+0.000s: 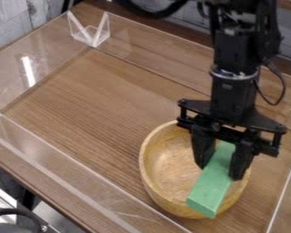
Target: Put the green block in the brown bowl
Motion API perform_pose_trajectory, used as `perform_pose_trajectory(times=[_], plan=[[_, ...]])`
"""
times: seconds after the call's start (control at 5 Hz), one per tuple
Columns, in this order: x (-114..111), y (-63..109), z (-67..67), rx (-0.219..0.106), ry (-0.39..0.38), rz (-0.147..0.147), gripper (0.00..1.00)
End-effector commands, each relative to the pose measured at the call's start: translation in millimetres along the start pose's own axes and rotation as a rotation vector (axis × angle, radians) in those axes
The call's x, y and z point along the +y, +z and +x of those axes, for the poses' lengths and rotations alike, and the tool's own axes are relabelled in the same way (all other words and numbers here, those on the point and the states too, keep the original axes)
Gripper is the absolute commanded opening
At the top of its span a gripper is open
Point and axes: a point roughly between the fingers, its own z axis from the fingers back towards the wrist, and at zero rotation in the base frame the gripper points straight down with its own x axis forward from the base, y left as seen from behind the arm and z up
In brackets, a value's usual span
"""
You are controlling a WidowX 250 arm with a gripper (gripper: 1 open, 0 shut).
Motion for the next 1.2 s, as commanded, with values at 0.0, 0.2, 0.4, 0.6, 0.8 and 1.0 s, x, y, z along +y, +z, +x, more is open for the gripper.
perform_pose_trajectory(times=[0.0, 0.2, 0.4, 0.6, 0.8, 1.0], plan=[[3, 16.0, -1.9, -0.051, -0.004, -0.017, 0.00], [7, 19.8, -5.5, -0.054, 0.000, -0.020, 0.00], [9, 23.5, -9.1, -0.057, 0.001, -0.022, 0.00], [11, 24.7, -12.1, -0.061, 0.004, -0.023, 0.00], [12, 26.0, -14.9, -0.062, 0.007, -0.024, 0.00], [14, 25.8, -16.9, -0.064, 0.008, -0.027, 0.00]])
